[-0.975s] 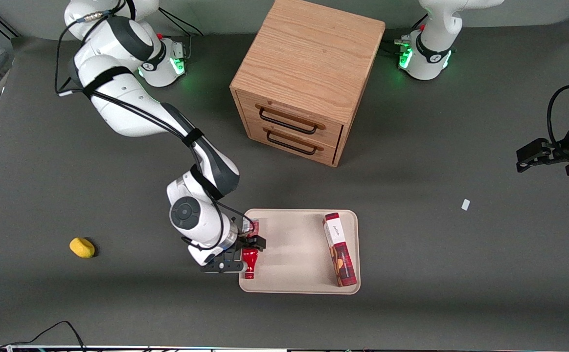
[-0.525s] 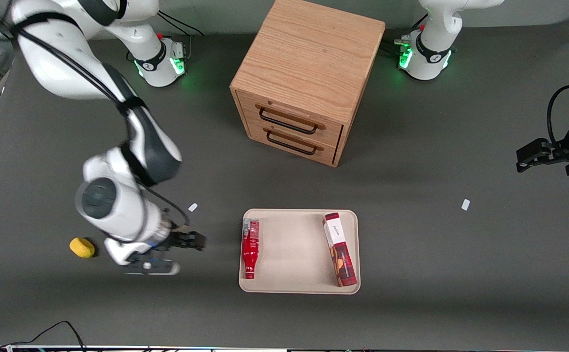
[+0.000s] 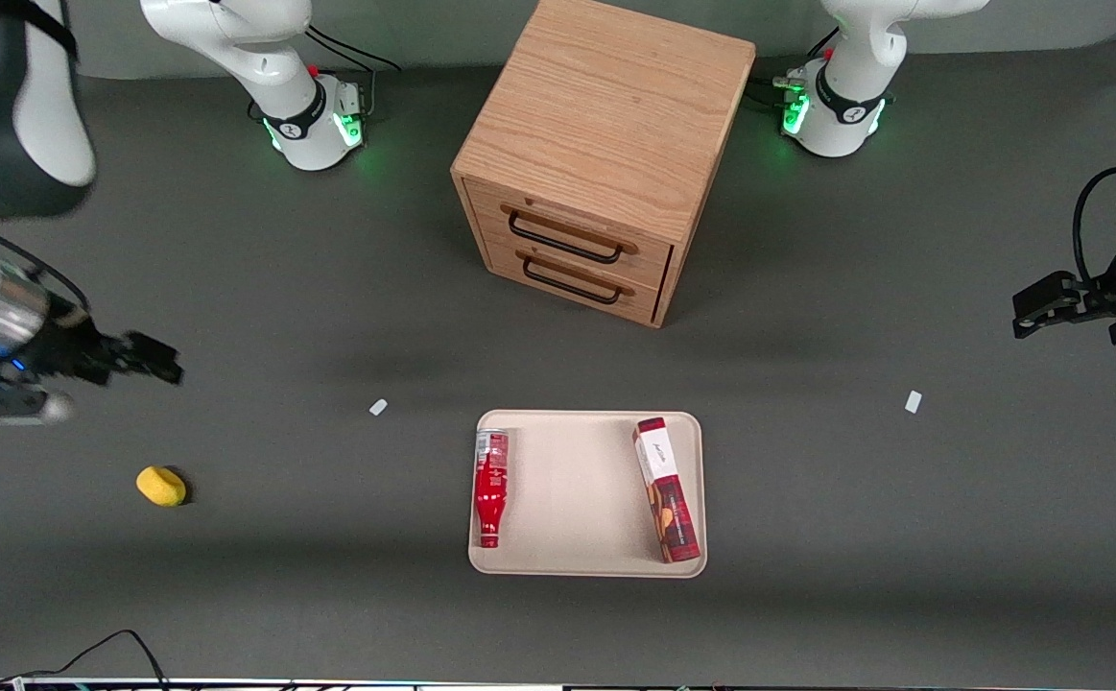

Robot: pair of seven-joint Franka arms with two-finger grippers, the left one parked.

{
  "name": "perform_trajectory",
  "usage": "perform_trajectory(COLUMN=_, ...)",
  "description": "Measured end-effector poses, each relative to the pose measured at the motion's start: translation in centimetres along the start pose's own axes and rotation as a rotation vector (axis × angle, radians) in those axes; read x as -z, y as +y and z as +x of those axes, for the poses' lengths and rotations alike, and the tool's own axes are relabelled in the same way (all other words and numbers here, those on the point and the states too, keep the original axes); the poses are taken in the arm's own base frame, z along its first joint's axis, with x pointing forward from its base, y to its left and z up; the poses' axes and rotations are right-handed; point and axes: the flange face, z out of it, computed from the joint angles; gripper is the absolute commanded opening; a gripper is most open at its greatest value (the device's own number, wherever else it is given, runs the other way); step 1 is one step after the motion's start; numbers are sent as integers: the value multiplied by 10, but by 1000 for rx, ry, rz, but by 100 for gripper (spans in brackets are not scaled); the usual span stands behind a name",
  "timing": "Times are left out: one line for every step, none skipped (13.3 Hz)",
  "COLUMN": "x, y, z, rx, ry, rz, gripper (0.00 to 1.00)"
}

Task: Place coke bottle on tray

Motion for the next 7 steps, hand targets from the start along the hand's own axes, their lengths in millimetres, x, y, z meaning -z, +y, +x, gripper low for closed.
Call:
perform_trajectory(x=15, y=9, z=-13, rx=-15, ry=-3, rz=-1, gripper=100)
perform_trajectory(x=27, y=15, z=-22, rx=-23, ry=0, rz=-1, gripper=100)
perform_trajectory(x=38, y=17, z=-30, rx=-26, ry=5, rz=0, gripper=100)
perform_trajectory(x=47, y=16, z=-35, rx=-24, ry=14, rz=1, gripper=100)
perform_trajectory(x=53, y=13, z=-38, rx=-20, ry=22, rz=1, gripper=100)
perform_trajectory(x=56, y=10, z=-39, rx=-14, ry=28, rz=2, gripper=100)
perform_trajectory(x=58, y=8, z=-40, rx=-11, ry=31, rz=2, gripper=100)
